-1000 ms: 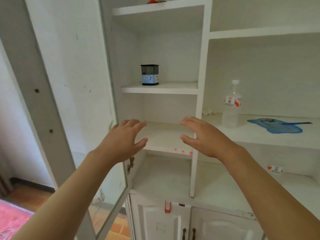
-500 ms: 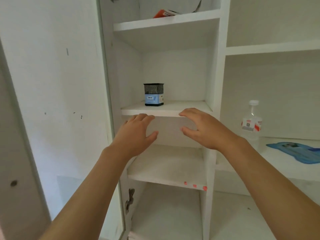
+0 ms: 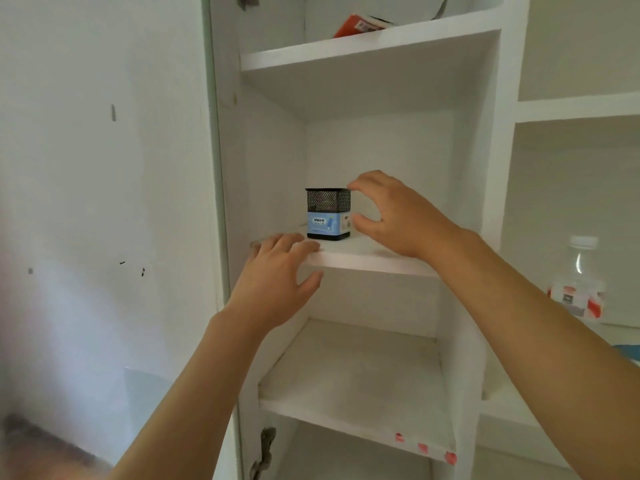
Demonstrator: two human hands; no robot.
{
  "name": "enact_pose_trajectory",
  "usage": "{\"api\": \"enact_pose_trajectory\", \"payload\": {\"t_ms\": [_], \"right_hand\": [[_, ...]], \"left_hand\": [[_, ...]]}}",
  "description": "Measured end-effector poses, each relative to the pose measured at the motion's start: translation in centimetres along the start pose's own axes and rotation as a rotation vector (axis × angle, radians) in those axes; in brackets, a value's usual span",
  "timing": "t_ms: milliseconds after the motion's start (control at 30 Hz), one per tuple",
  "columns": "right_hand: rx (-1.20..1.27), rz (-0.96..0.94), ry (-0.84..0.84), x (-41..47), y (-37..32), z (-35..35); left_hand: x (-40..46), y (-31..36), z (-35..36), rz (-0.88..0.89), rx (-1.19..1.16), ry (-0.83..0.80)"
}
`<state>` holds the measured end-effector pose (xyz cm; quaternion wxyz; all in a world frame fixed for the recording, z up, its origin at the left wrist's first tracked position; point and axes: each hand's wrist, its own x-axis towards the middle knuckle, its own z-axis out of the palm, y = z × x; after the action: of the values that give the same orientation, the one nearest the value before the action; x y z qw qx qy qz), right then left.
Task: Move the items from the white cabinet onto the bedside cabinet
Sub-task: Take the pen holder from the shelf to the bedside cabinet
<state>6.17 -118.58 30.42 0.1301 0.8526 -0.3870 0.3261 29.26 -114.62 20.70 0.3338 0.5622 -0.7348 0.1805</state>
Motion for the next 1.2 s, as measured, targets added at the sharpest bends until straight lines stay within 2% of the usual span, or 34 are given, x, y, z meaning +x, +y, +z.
{"api": "enact_pose_trajectory", "payload": {"t_ms": [267,467,600,1033,1200], "right_hand": [[-0.059,-0.021,-0.072,7.9,0.4,1.7],[-0.049,0.040,-0.026,9.4,1.6,4.3],[-0.091,0.016,0.004,10.3,1.6,4.2],[0.074,0.065,0.257,8.0,2.3,3.6],[0.103,0.072,0.249,7.7,2.2,3.6]], "left_hand": [[0.6,-1.3,2.6,0.023,0.017,0.105],[0.7,-1.6,3.9,0.031,-0.015,0.184],[1.0,-1.8,4.4,0.015,-0.021,0.241],[0.7,-1.8,4.2,0.022,-0.020,0.211],[0.5,-1.6,4.1,0.014,-0.033,0.204]]}}
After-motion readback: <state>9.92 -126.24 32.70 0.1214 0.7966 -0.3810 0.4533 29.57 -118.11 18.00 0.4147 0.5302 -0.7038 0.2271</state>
